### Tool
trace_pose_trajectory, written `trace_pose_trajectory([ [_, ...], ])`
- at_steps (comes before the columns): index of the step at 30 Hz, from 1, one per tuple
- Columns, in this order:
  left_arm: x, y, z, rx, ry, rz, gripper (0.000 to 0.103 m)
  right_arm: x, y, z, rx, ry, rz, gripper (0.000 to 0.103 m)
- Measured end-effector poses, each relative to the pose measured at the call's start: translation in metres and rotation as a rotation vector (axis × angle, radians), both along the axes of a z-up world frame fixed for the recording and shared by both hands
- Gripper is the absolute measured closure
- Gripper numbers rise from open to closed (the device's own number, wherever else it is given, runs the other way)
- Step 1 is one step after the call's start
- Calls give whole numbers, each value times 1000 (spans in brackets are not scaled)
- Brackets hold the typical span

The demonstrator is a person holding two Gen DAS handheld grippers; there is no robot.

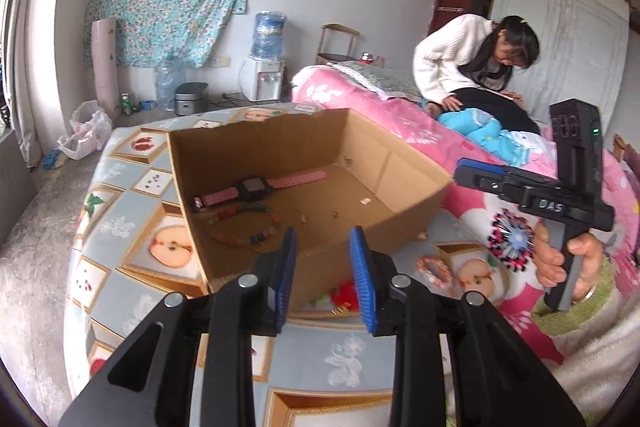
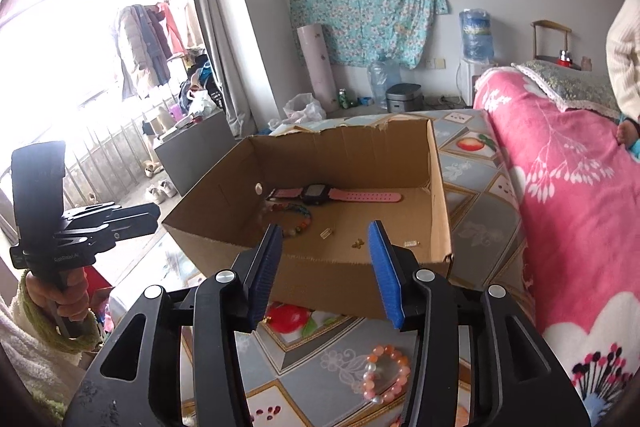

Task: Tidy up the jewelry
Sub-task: 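Withdraw the right gripper from the box back to the bead bracelet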

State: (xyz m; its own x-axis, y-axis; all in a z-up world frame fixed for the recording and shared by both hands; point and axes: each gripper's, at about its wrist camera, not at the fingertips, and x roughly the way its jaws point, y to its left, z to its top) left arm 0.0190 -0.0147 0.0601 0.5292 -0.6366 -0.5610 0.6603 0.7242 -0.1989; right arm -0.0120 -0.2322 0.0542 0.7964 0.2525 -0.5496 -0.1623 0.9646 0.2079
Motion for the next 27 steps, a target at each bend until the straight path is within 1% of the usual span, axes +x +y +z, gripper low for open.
trace_pose_trajectory([
  [2, -11, 1, -4, -9, 16, -38, 73, -8, 0, -5, 9, 14, 12, 59],
  [5, -22, -8, -20, 19, 56, -63, 73, -16, 4, -18, 27, 66, 25, 59],
  [9, -18, -29, -56, 82, 153, -41, 73, -20, 18, -48, 22, 175, 16, 59],
  [11, -16, -37, -74, 115, 186, -27, 73, -21, 25, -62, 0, 233, -5, 59],
  [13, -14, -45, -87, 154, 195, -16, 73, -24, 30, -74, -65, 278, -43, 59],
  [15, -12, -48, -95, 166, 205, -15, 73, -27, 29, -79, -108, 293, -77, 59],
  [18, -7, -53, -105, 198, 207, 1, 73, -27, 22, -82, -129, 305, -125, 59],
  [20, -3, -56, -108, 206, 217, 7, 73, -24, 16, -84, -136, 310, -144, 59],
  [23, 2, -58, -111, 197, 240, 15, 73, -16, 14, -87, -128, 321, -142, 62],
  [27, 8, -62, -113, 212, 257, 43, 73, -3, 13, -97, -132, 362, -148, 69],
])
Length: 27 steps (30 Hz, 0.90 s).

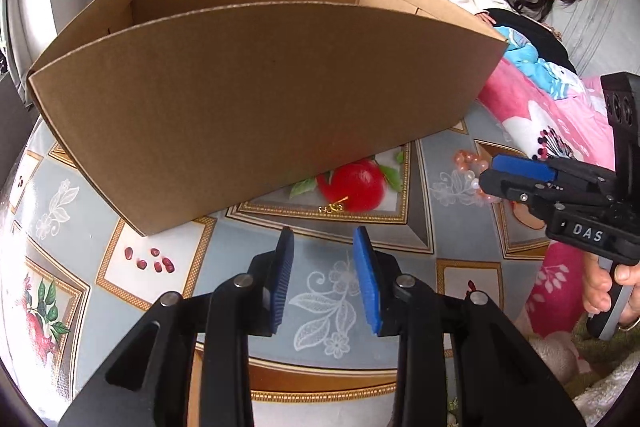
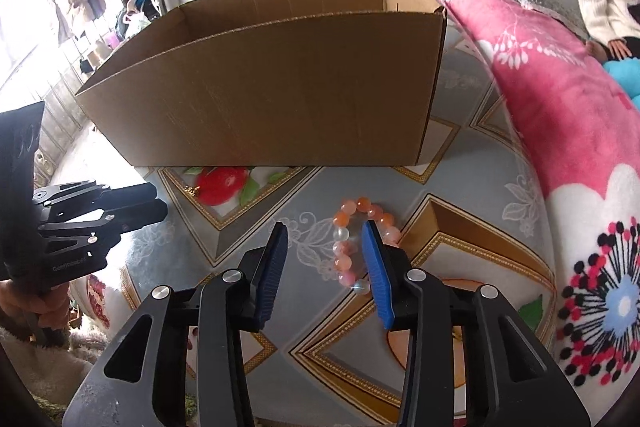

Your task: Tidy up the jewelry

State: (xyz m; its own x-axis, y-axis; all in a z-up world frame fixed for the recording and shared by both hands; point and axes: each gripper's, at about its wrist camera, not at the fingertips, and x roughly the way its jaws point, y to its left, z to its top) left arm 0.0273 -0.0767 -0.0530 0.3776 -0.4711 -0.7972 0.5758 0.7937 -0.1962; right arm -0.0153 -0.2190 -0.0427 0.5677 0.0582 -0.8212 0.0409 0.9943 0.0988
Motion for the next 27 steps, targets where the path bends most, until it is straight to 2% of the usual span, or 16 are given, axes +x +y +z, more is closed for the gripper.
trace_pose_trajectory([
  [2, 3, -1, -1, 10, 15, 10, 72, 6, -3, -6, 8, 25, -10, 73],
  [4, 5, -4, -2, 31, 19, 18, 66, 9, -5, -11, 4, 44, -22, 77],
  [8, 7, -9, -2, 82, 12, 41, 42, 12, -9, -13, 0, 51, -24, 81],
  [11, 9, -11, -3, 116, 8, 63, 34, 14, -10, -12, -11, 56, -22, 85],
  [13, 10, -11, -4, 121, 15, 73, 32, 15, -10, -12, -14, 61, -20, 91],
  [17, 10, -11, -5, 136, 17, 77, 28, 16, -8, -11, -16, 65, -22, 95],
  [27, 10, -13, -7, 156, 17, 91, 24, 15, -4, -12, 16, 70, -16, 95],
])
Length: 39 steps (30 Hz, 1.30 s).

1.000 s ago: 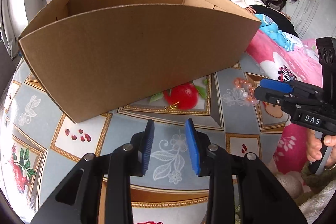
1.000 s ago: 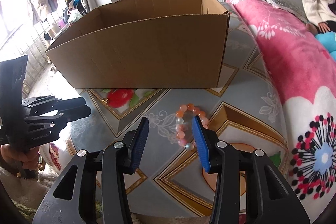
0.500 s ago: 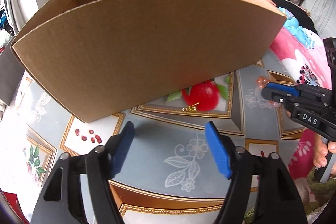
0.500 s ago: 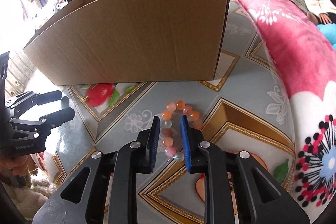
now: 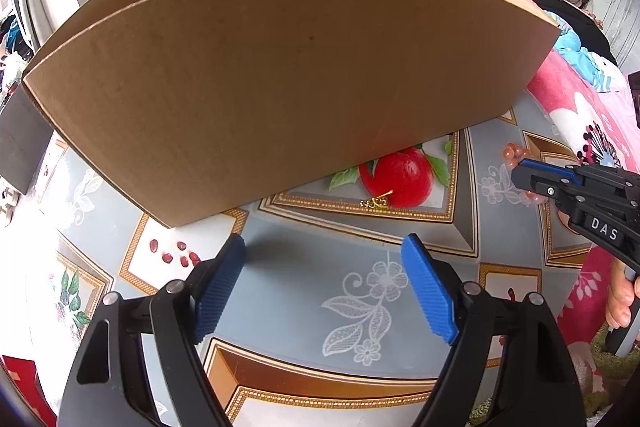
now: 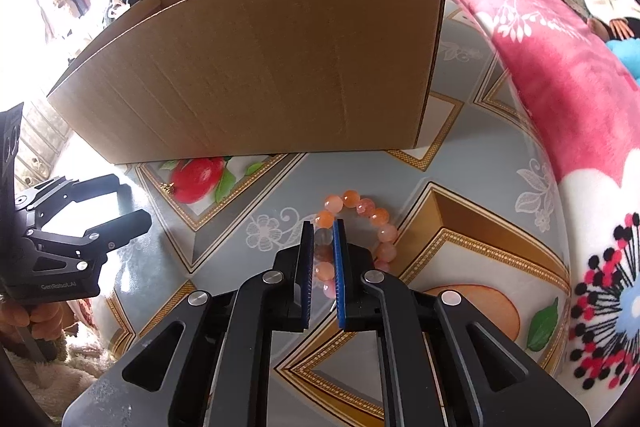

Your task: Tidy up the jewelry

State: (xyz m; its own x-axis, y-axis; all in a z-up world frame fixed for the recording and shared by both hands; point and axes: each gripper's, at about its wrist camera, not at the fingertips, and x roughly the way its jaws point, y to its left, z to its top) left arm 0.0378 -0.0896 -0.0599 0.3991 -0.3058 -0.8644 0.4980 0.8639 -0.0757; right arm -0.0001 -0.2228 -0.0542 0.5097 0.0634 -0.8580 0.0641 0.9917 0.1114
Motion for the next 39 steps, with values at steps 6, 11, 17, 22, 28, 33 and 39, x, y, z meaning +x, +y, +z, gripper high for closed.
trace_pose_trajectory([
  [6, 1, -1, 0, 15, -7, 3, 23, -3, 6, 0, 25, 0, 17, 96],
  [11, 1, -3, -1, 26, -12, 5, 22, -2, 9, -1, 39, 1, 29, 95],
  [17, -4, 0, -3, 27, -26, 3, 14, 0, 15, 1, 28, 3, 31, 95],
  [22, -8, -2, -8, 50, -38, 19, 6, -1, 16, 0, 32, -8, 25, 94],
  [28, -9, -5, -9, 52, -46, 30, 5, -6, 13, -4, 57, -25, 17, 91],
  [33, -13, 0, -10, 48, -55, 32, 5, -13, 7, -5, 82, -34, 18, 86],
  [39, -13, 0, -9, 52, -50, 29, 5, -20, 0, -5, 107, -47, 19, 80],
])
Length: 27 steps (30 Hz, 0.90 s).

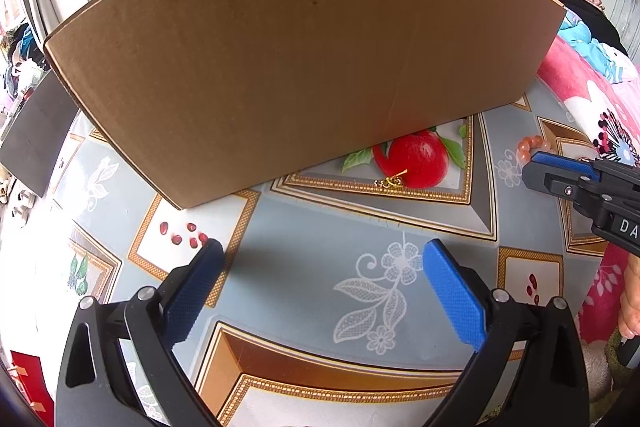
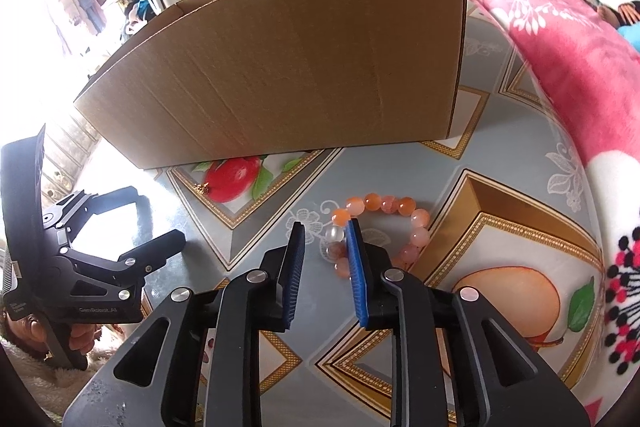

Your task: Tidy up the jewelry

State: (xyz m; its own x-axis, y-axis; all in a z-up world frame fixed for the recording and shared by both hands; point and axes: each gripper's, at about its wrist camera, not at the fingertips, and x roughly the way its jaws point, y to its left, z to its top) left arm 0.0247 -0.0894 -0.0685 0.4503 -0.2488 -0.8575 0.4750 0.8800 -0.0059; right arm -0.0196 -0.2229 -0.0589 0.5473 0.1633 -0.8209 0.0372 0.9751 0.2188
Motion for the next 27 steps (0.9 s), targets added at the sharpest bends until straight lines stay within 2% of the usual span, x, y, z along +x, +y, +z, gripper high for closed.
trace_pose_trajectory([
  [6, 2, -1, 1, 4, 5, -3, 5, -2, -2, 2, 29, -1, -1, 74],
  [13, 7, -1, 0, 12, 19, -27, 5, 3, -4, 4, 39, 9, 8, 74],
  [20, 6, 0, -1, 16, 23, -2, 5, 4, -13, 5, 76, 22, -19, 74],
  [27, 4, 0, -1, 15, 17, -4, 5, 11, -13, 9, 52, 36, -16, 74],
])
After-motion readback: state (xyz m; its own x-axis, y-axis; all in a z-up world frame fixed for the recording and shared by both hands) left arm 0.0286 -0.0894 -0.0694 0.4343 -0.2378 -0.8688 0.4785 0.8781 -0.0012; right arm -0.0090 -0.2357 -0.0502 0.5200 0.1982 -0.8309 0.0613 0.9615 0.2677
